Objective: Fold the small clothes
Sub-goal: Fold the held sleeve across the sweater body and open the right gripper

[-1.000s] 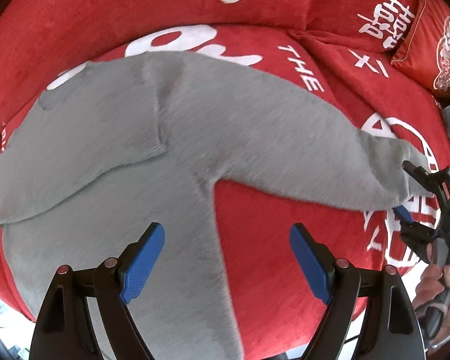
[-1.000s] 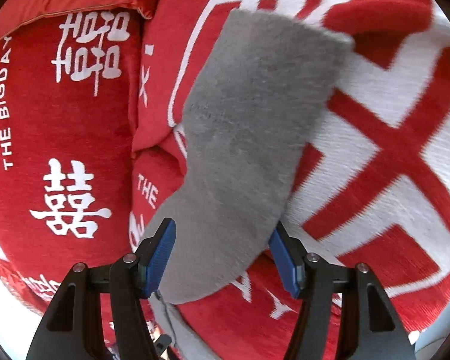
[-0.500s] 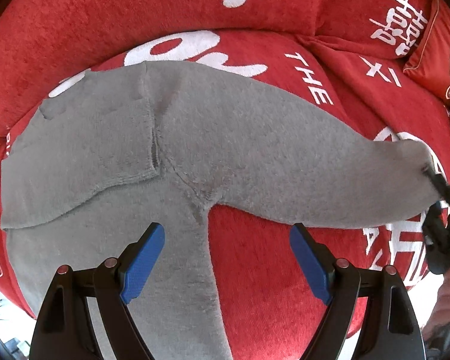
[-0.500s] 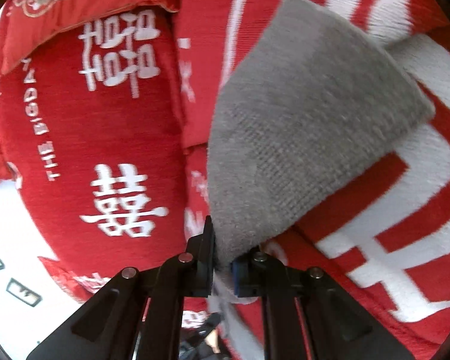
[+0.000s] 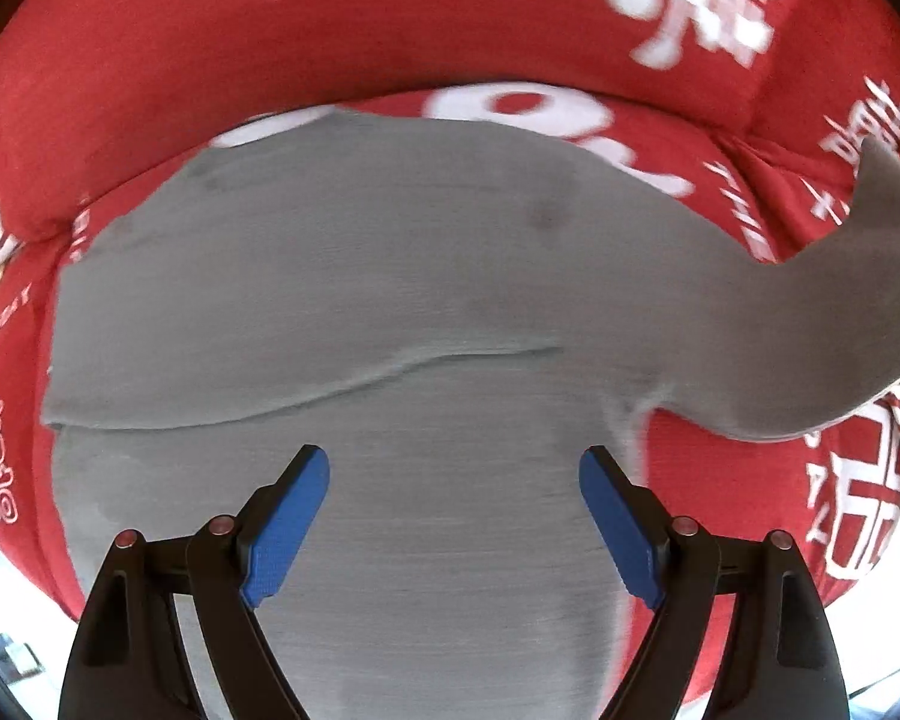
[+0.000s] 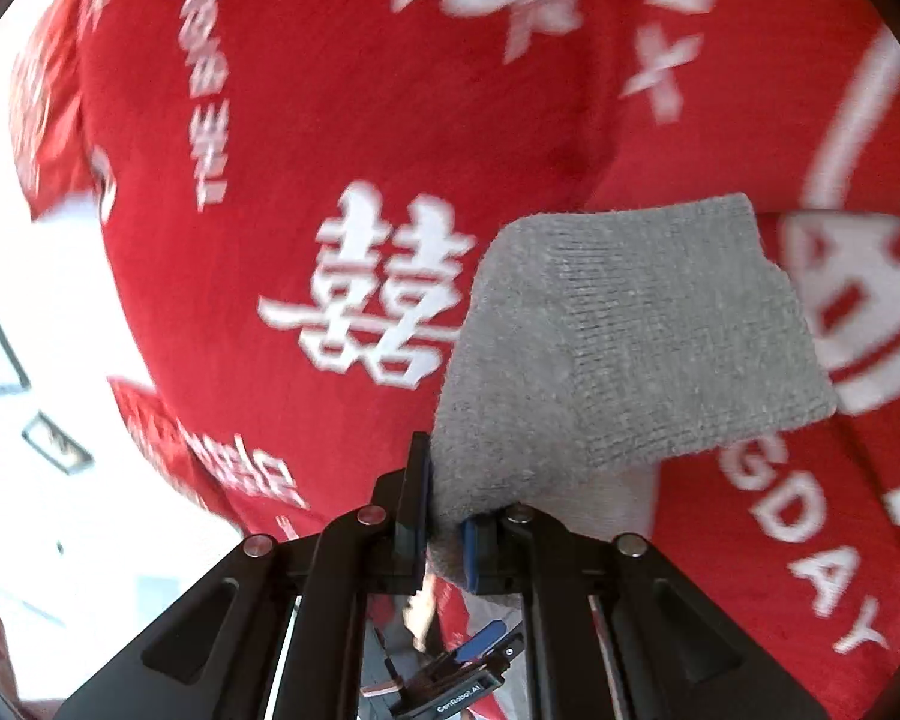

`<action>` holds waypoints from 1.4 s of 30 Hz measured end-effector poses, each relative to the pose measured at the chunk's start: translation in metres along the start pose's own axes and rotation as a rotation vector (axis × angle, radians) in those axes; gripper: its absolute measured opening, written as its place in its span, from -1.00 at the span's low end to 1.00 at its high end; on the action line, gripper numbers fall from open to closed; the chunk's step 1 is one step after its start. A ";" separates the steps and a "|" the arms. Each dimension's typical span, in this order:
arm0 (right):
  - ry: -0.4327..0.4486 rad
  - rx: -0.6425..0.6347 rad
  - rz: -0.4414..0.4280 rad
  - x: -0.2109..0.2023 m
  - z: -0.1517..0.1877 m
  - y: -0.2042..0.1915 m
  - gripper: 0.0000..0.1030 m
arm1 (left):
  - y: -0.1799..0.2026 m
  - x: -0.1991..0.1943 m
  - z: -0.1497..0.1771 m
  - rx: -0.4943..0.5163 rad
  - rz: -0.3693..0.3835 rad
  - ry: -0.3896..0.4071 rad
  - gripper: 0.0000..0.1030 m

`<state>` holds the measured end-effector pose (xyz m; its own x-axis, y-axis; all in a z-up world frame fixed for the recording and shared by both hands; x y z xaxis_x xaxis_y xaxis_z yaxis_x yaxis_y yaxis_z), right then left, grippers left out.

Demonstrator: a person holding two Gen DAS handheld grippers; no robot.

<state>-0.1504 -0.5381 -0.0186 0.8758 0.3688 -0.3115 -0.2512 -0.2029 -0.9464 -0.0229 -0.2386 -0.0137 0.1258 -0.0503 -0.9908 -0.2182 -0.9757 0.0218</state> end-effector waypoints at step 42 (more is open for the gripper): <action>-0.646 -0.731 0.380 0.357 0.224 -0.142 -0.79 | -0.298 0.018 -0.017 -0.339 -0.012 0.012 0.67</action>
<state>0.1056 -0.1745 -0.0142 0.3500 0.5365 -0.7679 0.0350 -0.8267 -0.5616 0.0609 0.0474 -0.0361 0.1382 -0.0385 -0.9897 0.1179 -0.9915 0.0550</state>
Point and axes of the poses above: each gripper's, at about its wrist camera, not at the fingertips, and x roughly the way its jaws point, y to its right, z to its underside, the point moved 1 cm from there along x, roughly the way its jaws point, and after that the axes turned 12 degrees about -x, right-handed, at the moved point
